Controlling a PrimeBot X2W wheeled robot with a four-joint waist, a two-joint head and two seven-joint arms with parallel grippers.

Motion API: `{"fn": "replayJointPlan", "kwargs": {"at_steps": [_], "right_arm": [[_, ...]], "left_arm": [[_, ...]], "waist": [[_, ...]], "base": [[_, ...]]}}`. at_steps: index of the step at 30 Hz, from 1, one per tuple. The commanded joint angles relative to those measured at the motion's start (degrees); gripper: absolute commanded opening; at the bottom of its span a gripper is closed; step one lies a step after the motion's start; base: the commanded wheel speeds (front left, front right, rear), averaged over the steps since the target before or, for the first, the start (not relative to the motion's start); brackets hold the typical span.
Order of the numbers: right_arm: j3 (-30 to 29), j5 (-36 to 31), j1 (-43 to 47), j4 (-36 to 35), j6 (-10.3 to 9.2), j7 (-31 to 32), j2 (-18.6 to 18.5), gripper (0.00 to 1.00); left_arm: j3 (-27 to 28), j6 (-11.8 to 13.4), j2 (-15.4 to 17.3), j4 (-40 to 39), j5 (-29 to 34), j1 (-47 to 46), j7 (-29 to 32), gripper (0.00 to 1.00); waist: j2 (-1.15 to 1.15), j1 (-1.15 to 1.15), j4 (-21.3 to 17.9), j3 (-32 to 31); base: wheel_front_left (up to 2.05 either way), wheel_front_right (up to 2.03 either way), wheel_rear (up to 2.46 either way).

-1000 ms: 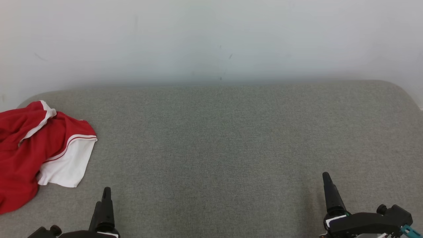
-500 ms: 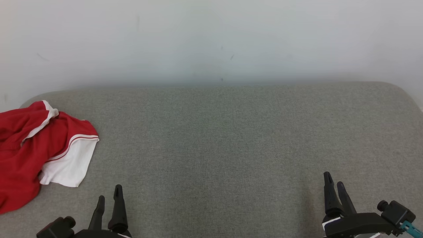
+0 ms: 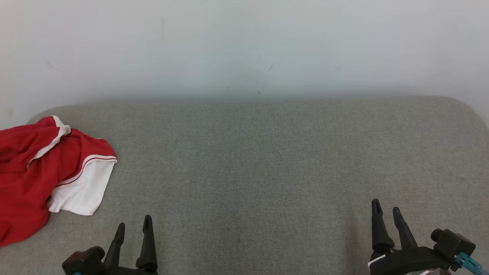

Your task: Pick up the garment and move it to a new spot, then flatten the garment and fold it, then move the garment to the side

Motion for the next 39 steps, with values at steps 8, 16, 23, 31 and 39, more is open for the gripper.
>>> {"fn": "replayJointPlan", "kwargs": {"at_steps": [8,16,23,31,39], "right_arm": [[0.25,-7.57,-0.13,0.25,-0.07,-1.82,-0.03,1.00],[0.61,-12.54,-0.26,1.16,-0.08,-2.95,-0.03,1.00],[0.45,-16.34,-0.34,1.61,-0.08,-3.86,-0.03,1.00],[0.73,-19.55,-0.47,2.04,-0.09,-4.71,-0.02,1.00],[0.98,-21.90,-0.64,2.87,-0.10,-5.65,-0.02,1.00]], "left_arm": [[-2.44,1.34,1.78,-0.91,6.08,-1.08,-1.83,1.00],[-3.83,1.91,2.50,-1.16,9.91,-1.07,-2.93,1.00],[-4.77,2.74,2.84,-1.26,13.22,-0.74,-3.86,1.00],[-4.46,2.52,1.98,-1.36,14.72,-0.43,-4.77,1.00],[-2.04,0.61,0.18,-0.30,14.85,-0.17,-5.71,1.00]], "waist": [[0.00,-0.01,0.12,0.18],[0.00,-0.01,0.13,0.20],[0.00,-0.01,0.08,0.25],[0.00,-0.01,0.26,0.38],[0.00,-0.01,0.36,0.40]], "base": [[0.00,0.00,0.00],[0.00,0.00,0.00],[0.00,0.00,0.00],[0.00,0.00,0.00],[0.00,0.00,0.00]]}}
